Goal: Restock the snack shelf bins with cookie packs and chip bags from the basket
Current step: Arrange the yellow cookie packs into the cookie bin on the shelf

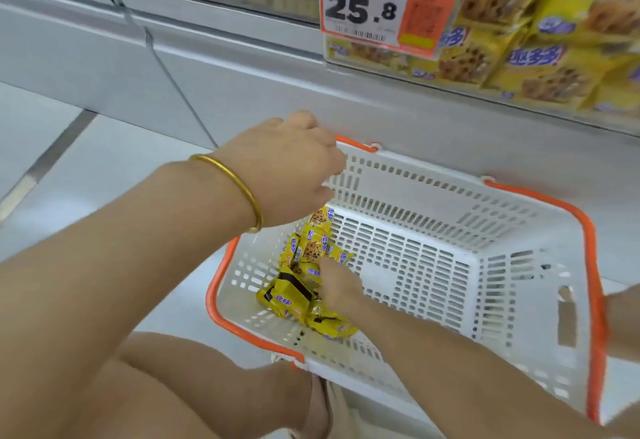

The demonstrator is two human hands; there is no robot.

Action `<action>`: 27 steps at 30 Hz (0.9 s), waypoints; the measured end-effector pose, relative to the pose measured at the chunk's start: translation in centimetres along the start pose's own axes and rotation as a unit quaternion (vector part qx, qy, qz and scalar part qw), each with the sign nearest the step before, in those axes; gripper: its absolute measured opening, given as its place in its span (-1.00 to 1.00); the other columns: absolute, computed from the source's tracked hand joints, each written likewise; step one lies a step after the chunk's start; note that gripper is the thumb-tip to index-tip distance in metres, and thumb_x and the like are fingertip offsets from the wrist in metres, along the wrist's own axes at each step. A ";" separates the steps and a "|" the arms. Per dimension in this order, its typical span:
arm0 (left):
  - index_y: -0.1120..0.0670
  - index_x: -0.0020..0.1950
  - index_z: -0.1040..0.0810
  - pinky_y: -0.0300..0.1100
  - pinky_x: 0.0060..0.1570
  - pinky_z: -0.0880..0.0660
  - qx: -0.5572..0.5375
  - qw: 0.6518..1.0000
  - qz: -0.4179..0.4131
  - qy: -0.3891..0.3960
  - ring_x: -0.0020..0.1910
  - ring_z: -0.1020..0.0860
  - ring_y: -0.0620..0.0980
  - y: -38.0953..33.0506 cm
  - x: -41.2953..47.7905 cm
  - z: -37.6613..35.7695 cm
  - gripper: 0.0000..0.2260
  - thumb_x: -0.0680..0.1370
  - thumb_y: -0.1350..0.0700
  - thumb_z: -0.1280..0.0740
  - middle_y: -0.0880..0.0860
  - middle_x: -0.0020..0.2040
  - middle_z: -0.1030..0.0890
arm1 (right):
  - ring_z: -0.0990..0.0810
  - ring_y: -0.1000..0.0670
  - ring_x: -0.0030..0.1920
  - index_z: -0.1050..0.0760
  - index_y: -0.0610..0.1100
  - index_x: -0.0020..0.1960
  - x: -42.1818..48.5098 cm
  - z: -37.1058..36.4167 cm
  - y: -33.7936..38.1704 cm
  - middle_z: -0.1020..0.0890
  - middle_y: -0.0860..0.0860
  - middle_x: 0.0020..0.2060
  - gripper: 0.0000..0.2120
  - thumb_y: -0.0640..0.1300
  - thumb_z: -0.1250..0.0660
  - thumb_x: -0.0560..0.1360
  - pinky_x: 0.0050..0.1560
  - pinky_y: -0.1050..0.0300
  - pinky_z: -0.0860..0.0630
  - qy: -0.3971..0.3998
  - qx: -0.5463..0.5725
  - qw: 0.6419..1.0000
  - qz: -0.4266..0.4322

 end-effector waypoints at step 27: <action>0.08 0.28 -0.45 -0.24 0.02 -0.46 -0.422 0.840 -0.047 -0.337 -0.06 -0.50 -0.11 -5.8 6.5 14.1 -0.58 0.46 0.06 -0.41 0.02 0.03 -0.51 | -0.61 0.12 -0.37 -0.44 -0.16 0.06 -23.1 34.8 -6.5 -0.67 0.05 -0.28 -0.74 -0.23 -0.41 0.41 -0.45 0.18 -0.56 -0.298 0.525 0.782 0.155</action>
Point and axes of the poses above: each hand's wrist, its own x-axis towards the middle knuckle, its own z-axis out of the back of the hand, y = z × x, the point moved 5 cm from there along x, towards the middle knuckle
